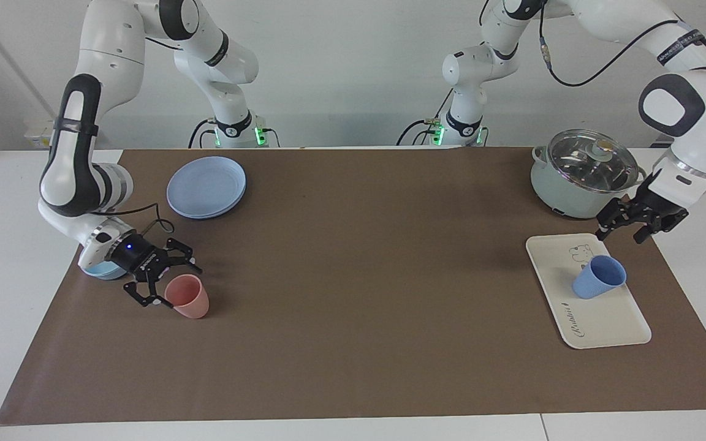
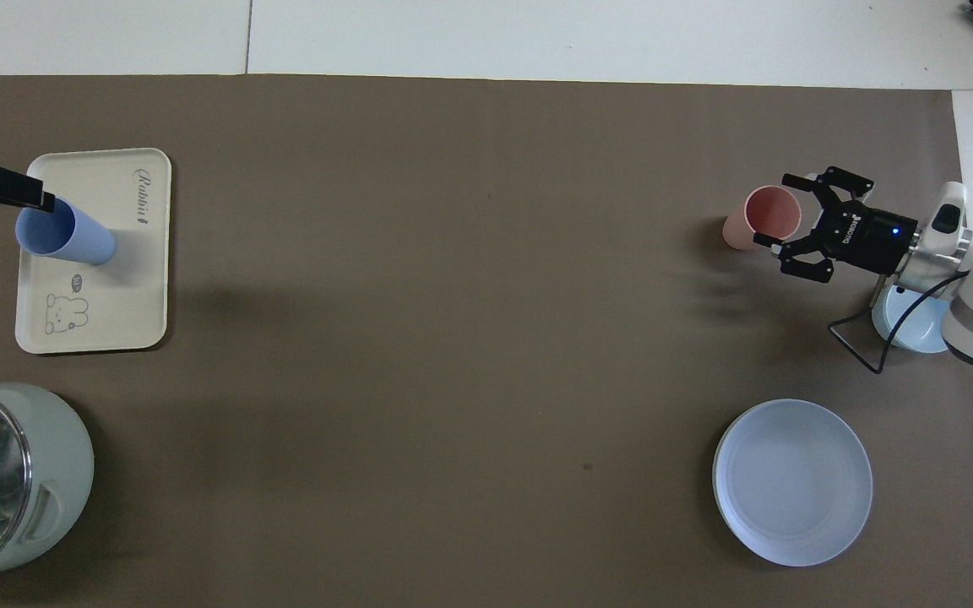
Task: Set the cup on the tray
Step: 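Lay the blue cup on the tray while the right gripper releases the pink cup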
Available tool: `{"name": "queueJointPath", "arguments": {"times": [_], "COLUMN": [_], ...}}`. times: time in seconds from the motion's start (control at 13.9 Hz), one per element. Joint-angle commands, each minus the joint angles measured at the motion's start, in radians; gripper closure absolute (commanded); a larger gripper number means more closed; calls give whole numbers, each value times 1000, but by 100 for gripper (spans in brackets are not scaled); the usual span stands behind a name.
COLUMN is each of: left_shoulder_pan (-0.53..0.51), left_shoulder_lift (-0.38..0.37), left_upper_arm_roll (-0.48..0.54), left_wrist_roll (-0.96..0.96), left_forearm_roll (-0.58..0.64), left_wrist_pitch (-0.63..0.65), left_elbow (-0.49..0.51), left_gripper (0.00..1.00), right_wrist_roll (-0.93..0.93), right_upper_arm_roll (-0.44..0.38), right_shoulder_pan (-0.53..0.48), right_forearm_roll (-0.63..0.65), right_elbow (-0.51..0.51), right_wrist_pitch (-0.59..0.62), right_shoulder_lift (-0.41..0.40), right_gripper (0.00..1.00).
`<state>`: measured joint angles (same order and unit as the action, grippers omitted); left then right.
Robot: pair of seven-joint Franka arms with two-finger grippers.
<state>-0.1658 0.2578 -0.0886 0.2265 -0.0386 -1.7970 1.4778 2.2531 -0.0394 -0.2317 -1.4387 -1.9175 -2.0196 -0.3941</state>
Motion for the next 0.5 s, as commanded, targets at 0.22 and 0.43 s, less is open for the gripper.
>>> {"name": "queueJointPath", "arguments": {"times": [0.22, 0.43], "left_shoulder_pan": [179, 196], "left_shoulder_lift": [-67, -158], "left_upper_arm_roll": [15, 3], "left_wrist_roll": [-131, -168], "left_forearm_roll": [143, 143], "left_wrist_pitch": [240, 301], "left_elbow": [-94, -77], "left_gripper": [0, 0], "right_wrist_roll": [-361, -606], "right_upper_arm_roll": [4, 4], "right_shoulder_pan": [-12, 24], "right_forearm_roll": [309, 534], "right_elbow": [3, 23], "right_wrist_pitch": [-4, -22], "right_shoulder_lift": [204, 279], "right_gripper": [0, 0]}}
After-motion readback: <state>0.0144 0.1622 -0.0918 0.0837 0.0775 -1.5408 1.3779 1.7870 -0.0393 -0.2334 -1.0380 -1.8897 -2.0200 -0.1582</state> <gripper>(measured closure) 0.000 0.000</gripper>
